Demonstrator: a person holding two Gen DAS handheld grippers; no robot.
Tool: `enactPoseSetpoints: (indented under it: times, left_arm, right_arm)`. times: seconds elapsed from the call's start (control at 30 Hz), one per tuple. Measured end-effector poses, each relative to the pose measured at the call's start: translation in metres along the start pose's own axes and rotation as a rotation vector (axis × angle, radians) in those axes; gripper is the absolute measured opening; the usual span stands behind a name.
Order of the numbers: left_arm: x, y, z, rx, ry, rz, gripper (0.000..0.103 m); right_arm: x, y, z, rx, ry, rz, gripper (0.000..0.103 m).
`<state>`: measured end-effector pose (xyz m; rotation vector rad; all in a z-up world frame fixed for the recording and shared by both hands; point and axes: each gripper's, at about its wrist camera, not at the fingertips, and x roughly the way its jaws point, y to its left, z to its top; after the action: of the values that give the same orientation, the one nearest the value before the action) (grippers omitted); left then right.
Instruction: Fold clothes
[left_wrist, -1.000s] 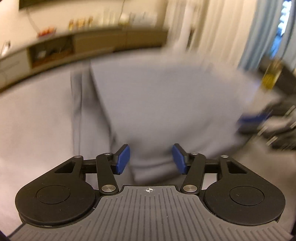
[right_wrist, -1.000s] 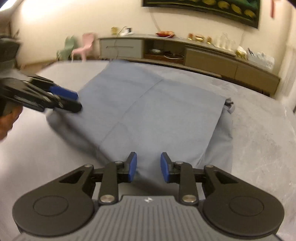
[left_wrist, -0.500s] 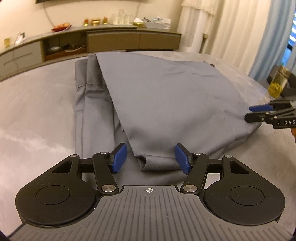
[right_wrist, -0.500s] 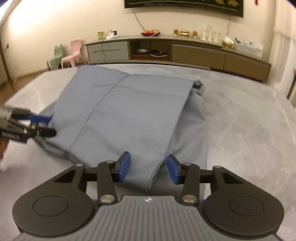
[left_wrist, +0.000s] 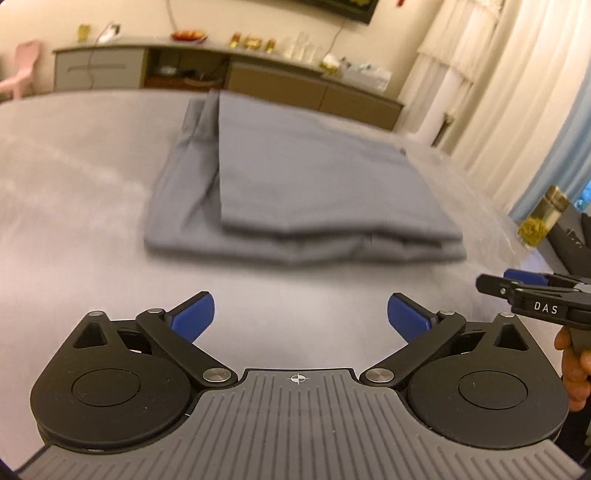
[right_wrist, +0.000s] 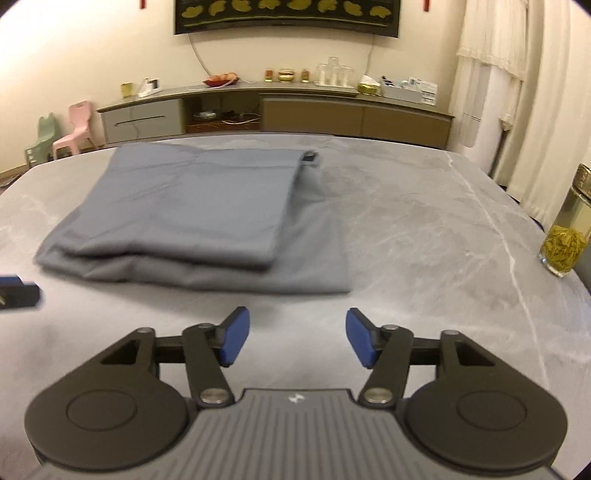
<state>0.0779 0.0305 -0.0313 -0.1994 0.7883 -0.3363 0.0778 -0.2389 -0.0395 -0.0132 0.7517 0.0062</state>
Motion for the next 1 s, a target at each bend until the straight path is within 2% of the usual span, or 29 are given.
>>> enactPoseSetpoints:
  times: [0.17,0.4,0.57,0.63,0.8,1.0]
  left_arm:
    - [-0.008,-0.010,-0.010,-0.026,0.049,0.024,0.091]
    - [-0.022,-0.036,-0.014,0.061,0.045,0.057,0.091]
    - [-0.025,-0.048,-0.014,0.076,0.070,0.057,0.091]
    - [-0.024,-0.048,-0.013,0.045,0.095,0.040,0.091]
    - [-0.027,-0.044,-0.012,-0.021,0.091,0.006,0.091]
    - [-0.027,-0.046,-0.016,0.004,0.085,0.034,0.091]
  right_arm:
    - [-0.012,0.025,-0.014,-0.057,0.005,0.023,0.068]
    - [-0.028,0.051,-0.028,-0.077,0.012,0.052,0.071]
    - [-0.029,0.050,-0.029,-0.054,0.010,0.051,0.072]
    - [-0.029,0.050,-0.029,-0.051,0.009,0.051,0.072]
    - [-0.031,0.050,-0.031,-0.047,0.005,0.049,0.073]
    - [-0.033,0.050,-0.031,-0.045,0.004,0.052,0.073]
